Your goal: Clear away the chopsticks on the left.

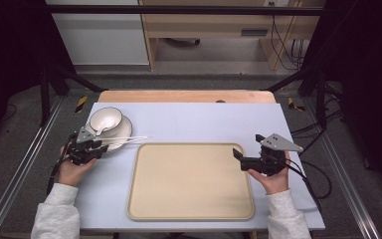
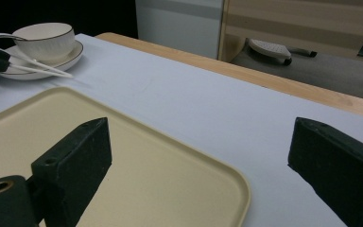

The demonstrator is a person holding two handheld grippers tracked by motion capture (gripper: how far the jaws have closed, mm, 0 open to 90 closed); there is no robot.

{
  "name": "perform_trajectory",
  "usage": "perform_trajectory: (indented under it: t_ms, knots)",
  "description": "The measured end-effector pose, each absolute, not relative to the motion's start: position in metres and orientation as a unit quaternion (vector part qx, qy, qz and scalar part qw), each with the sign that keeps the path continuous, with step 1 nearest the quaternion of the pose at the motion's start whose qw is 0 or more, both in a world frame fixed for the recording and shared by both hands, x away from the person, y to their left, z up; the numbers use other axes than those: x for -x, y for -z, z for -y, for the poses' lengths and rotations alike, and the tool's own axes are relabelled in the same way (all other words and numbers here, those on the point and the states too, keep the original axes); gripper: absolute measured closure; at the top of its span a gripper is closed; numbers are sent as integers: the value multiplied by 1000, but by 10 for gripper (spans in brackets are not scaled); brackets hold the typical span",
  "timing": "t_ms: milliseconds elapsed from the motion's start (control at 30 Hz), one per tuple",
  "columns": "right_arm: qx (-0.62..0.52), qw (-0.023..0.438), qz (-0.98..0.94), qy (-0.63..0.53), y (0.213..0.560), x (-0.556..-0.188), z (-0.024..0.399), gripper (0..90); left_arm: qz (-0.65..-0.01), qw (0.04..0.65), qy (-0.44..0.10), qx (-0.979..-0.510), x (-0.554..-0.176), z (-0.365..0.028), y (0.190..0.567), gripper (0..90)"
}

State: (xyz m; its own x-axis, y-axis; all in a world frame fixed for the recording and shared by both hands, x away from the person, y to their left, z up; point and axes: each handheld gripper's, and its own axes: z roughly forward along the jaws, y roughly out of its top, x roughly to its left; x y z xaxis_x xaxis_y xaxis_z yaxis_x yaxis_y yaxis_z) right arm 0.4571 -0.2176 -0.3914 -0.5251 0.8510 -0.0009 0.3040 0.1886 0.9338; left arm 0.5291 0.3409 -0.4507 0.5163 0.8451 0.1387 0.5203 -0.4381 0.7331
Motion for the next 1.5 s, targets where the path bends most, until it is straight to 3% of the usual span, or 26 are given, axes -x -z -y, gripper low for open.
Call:
perform_trajectory:
  t_ms: [200, 667, 833, 933, 1100, 1500]
  knots:
    - [-400, 277, -721, -494, 391, -457, 219, 71, -411, 317, -246, -818, -527, -337, 448, 774]
    - [-401, 275, -721, -494, 391, -457, 218, 71, -409, 317, -242, -821, -526, -331, 447, 821]
    - [-401, 274, -721, -494, 391, -457, 218, 71, -412, 315, -242, -820, -527, -328, 447, 822]
    - [-401, 274, -720, -495, 391, -457, 218, 71, -426, 320, -241, -811, -531, -326, 446, 759]
    - [-401, 274, -721, -494, 391, -457, 218, 71, -439, 316, -235, -808, -537, -322, 448, 743]
    - [-399, 272, -723, -495, 391, -457, 219, 71, -445, 297, -217, -817, -548, -315, 454, 799]
